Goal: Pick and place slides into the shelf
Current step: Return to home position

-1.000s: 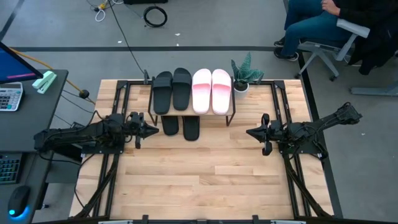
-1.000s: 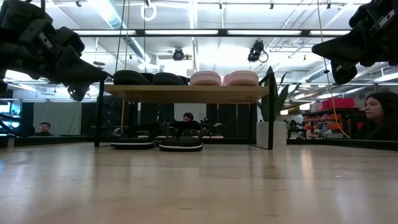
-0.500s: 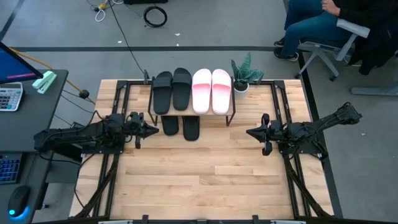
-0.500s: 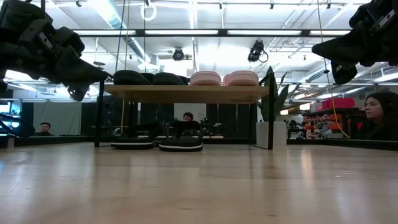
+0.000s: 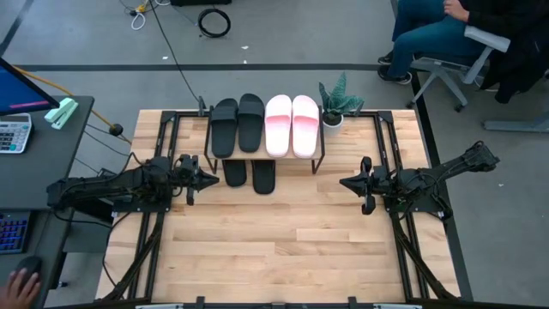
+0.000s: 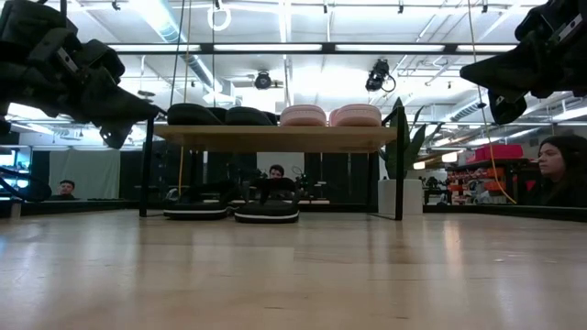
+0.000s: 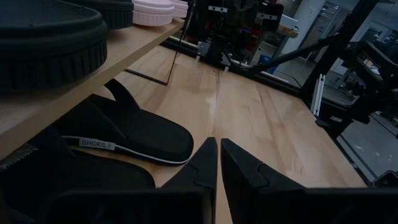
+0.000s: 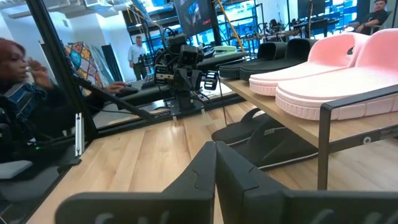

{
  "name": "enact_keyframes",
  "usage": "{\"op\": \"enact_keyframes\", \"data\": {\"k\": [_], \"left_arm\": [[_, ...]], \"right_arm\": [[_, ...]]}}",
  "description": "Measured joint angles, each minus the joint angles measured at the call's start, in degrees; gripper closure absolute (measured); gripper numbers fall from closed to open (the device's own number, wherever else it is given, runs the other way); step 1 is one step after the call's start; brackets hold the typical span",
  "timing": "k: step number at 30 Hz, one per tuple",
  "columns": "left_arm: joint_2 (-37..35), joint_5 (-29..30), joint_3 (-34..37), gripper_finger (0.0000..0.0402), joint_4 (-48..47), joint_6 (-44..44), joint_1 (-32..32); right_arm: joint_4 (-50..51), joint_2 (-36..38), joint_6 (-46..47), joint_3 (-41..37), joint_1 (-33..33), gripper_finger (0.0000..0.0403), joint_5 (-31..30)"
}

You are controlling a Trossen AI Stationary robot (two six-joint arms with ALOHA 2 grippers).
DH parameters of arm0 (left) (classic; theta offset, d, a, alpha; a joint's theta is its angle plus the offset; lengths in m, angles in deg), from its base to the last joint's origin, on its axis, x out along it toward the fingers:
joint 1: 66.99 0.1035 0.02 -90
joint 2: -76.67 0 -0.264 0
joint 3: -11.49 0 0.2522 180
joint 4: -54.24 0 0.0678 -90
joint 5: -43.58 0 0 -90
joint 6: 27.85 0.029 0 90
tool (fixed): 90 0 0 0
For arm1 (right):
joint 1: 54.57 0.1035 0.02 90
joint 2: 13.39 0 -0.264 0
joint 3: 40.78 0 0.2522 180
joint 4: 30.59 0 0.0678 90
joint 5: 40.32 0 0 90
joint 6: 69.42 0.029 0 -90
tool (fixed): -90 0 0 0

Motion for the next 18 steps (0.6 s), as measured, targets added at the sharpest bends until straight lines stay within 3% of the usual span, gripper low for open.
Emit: {"op": "enact_keyframes", "data": {"k": [18], "left_arm": [[0.0, 0.0, 0.0, 0.0371, 0.0, -0.01, 0.0]], "right_arm": [[0.01, -0.02, 0.0, 0.0, 0.0, 0.0392, -0.02]]}}
